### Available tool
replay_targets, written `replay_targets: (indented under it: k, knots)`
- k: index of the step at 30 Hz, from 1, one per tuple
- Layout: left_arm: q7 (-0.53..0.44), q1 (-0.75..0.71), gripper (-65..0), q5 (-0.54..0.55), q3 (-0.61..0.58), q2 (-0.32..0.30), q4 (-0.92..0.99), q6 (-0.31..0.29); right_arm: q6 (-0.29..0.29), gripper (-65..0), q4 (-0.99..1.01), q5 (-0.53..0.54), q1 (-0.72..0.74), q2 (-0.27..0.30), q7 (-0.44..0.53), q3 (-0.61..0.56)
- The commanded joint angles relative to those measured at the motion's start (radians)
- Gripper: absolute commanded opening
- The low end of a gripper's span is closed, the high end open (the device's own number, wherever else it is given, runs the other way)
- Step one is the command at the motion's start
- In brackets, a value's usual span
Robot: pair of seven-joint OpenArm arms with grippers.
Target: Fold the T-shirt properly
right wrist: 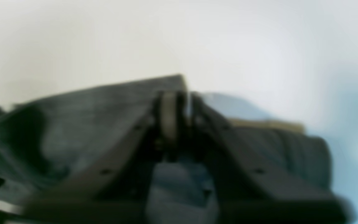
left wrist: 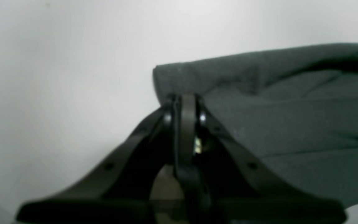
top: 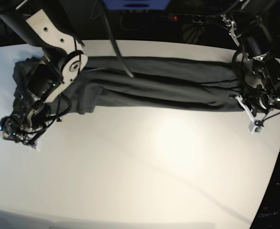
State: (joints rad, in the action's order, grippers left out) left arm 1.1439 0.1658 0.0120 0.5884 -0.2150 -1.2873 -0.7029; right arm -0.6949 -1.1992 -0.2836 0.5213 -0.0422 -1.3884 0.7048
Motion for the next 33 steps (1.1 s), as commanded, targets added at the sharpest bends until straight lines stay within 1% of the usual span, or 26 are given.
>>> replay_targets:
  k: [1, 3, 13, 17, 21, 22, 23, 24, 27, 29, 31, 33]
  knots:
    - [0.035, 0.002, -62.8, -0.039, 0.003, -0.002, -0.002, 0.005, -0.003, -65.0, -0.014, 0.004, 0.029, 0.009, -0.008, -0.004]
    - [0.035, 0.002, -62.8, -0.042, 0.003, 0.002, -0.002, 0.005, -0.003, -64.1, -0.014, 0.004, 0.029, 0.008, -0.008, -0.004]
    - [0.035, 0.002, -62.8, -0.042, 0.002, 0.002, -0.002, 0.005, -0.003, -64.4, -0.021, 0.004, 0.032, 0.017, -0.008, -0.014]
    - [0.035, 0.002, -62.8, -0.042, 0.002, 0.002, -0.002, 0.005, -0.003, -64.3, -0.02, 0.001, 0.033, 0.029, -0.008, -0.04]
    - [0.035, 0.002, -62.8, -0.042, 0.002, 0.002, -0.002, 0.005, -0.003, -63.5, -0.021, 0.001, 0.035, 0.041, -0.008, -0.04]
    - [0.035, 0.002, -62.8, -0.042, 0.002, 0.002, -0.002, 0.005, -0.003, -61.8, -0.021, 0.001, 0.035, 0.041, -0.008, -0.04]
    - [0.034, 0.001, -62.8, -0.042, 0.002, 0.002, -0.002, 0.005, -0.003, -58.5, -0.021, 0.002, 0.035, 0.041, -0.008, -0.035]
    - [0.032, -0.001, -62.8, -0.042, 0.002, 0.002, -0.002, 0.005, -0.003, -54.1, -0.021, 0.002, 0.035, 0.043, -0.008, -0.033]
    - [0.035, -0.001, -62.8, -0.042, 0.002, 0.002, -0.002, 0.005, -0.003, -38.0, -0.021, 0.002, 0.03, 0.043, -0.008, -0.026]
    - [0.035, -0.001, -62.8, -0.042, 0.002, 0.001, -0.002, 0.005, -0.003, -30.9, -0.017, 0.004, 0.029, 0.038, -0.008, 0.006]
    - [0.035, -0.002, -62.8, -0.042, 0.002, 0.001, -0.002, 0.005, -0.003, -26.8, -0.015, 0.004, 0.029, 0.035, -0.008, 0.052]
    - [0.035, -0.002, -62.8, -0.042, 0.002, 0.001, -0.002, 0.005, -0.003, -25.7, -0.015, 0.004, 0.03, 0.035, -0.008, 0.082]
